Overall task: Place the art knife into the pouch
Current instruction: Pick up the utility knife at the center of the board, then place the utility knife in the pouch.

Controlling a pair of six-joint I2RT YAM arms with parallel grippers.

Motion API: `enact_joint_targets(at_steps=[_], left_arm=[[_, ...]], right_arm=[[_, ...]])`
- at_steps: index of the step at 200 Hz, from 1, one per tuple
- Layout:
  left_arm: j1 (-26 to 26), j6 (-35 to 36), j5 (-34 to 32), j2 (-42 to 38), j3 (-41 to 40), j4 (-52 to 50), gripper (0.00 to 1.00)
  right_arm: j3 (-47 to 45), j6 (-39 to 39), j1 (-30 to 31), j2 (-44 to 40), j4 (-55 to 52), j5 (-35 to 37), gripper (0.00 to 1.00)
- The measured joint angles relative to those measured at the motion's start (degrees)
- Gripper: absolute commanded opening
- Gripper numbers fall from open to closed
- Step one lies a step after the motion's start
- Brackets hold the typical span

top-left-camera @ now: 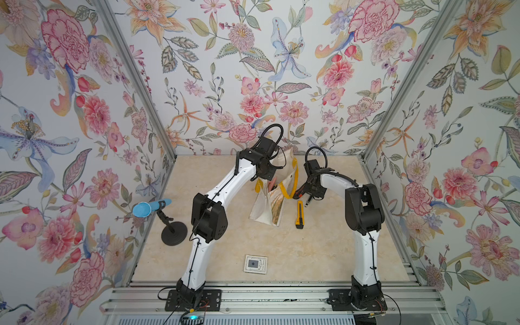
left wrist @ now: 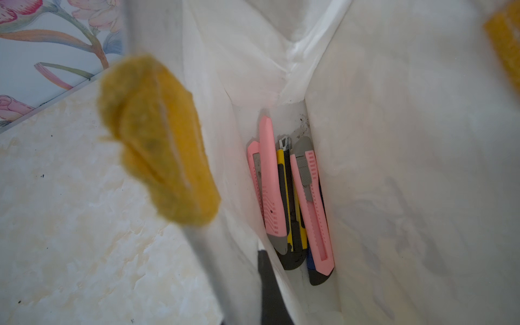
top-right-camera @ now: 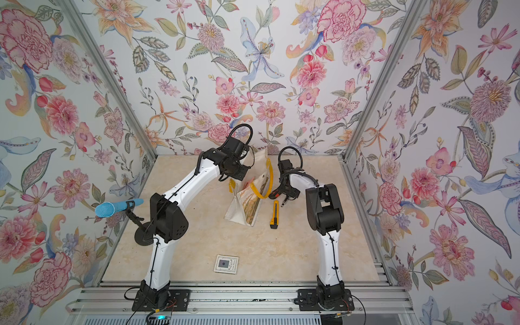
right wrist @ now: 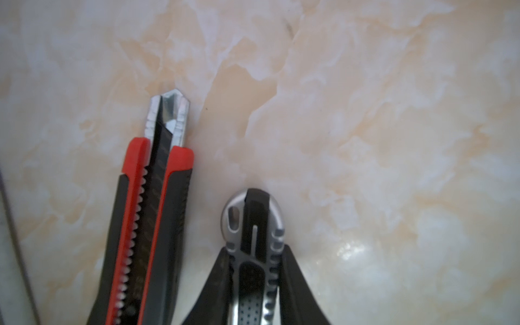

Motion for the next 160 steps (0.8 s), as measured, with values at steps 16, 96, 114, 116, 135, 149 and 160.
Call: enact_joint_targets(at_steps=[16, 96, 114, 116, 135, 149, 160], left_arm=[[0.0, 0.0, 0.0, 0.0, -0.8, 0.5, 0.0], [0.0, 0.2, 0.9, -1.3, -3.1, 1.9, 0.0], [0.0, 0.4, 1.5, -2.2, -3.5, 2.0, 0.0], [0.0, 0.5, 1.6, -2.3, -3.6, 2.1, 0.0], [0.0, 0.7, 2.2, -3.1, -4.2, 2.2, 0.0], [0.0, 1.2, 3.2, -3.8, -4.7, 2.3, 0.0], [0.0, 1.6, 4.4, -4.3, -5.4, 2.8, 0.0]], right_arm=[[0.1, -0.3, -0.3, -0.9, -1.5, 0.0, 0.1], [7.7, -1.9, 0.9, -16.9, -2.8, 0.7, 0.1], [9.5, -2.4, 2.4, -18.7, -2.4, 0.4, 0.11], [9.6, -2.5, 2.6, -18.9, -2.3, 0.4, 0.11], [10.1, -3.0, 4.5, -20.2, -0.9, -0.9, 0.11], [10.5, -3.4, 5.8, -20.7, 0.0, -2.3, 0.11], [10.9, -3.8, 6.9, -20.9, 1.1, -3.3, 0.11]])
